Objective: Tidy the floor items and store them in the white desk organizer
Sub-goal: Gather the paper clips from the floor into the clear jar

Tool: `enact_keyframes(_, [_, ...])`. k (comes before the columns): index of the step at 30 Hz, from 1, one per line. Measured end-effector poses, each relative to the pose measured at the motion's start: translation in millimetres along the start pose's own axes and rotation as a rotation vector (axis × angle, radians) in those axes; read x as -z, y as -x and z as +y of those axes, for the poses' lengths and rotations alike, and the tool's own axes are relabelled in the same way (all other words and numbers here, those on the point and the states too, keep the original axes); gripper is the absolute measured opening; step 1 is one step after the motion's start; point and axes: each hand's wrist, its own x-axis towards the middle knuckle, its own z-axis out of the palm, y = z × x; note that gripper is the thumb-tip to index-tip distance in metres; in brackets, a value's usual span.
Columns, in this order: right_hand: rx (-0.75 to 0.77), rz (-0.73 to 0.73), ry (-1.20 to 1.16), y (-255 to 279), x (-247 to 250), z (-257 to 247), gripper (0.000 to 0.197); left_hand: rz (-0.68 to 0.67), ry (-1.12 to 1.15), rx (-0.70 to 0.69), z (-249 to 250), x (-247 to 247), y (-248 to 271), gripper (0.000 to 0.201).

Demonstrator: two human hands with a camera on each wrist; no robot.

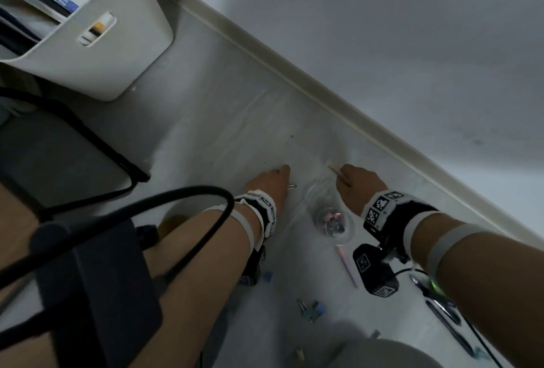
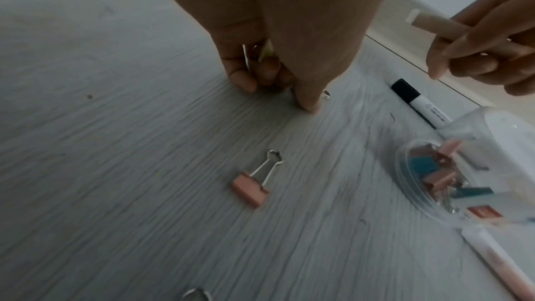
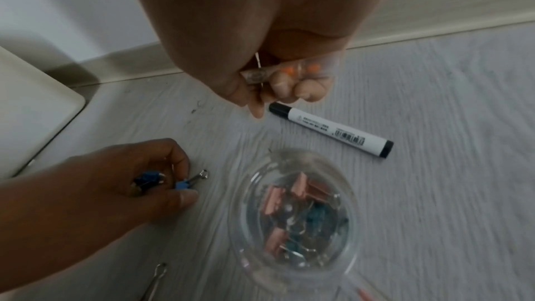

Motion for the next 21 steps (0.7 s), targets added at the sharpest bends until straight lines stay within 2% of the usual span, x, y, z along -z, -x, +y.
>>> enact_keyframes(3, [-0.011,0.028,-0.001,5,-6,8,0.011,0.009,-0.019,0.06,-1,-1,9,0.028])
enact_keyframes(7, [-0.071,0.092,-0.009,22,-19,40,0.014,-0.005,0.167,0.162,-14,-3,35,0.034])
enact_keyframes(10, [-0.153,0.02,0.059,50,-25,62,0.014,0.028,0.338,0.3,-21,-13,70,0.034])
enact_keyframes(12, [-0.268,-0.021,0.108,76,-28,67,0.025,0.078,0.468,0.443,-22,-26,101,0.031])
enact_keyframes(14, [-0.323,0.018,0.165,102,-30,67,0.043,0.121,0.562,0.527,-21,-45,133,0.029])
enact_keyframes(16, [-0.235,0.022,0.125,124,-35,60,0.043,0.144,0.624,0.536,-16,-68,159,0.026])
enact_keyframes(18, [-0.094,-0.085,0.015,143,-46,52,0.037,0.15,0.727,0.542,-9,-93,179,0.022])
enact_keyframes(21, [0.065,-0.222,-0.019,165,-76,41,0.03,0.147,0.858,0.574,3,-118,189,0.016])
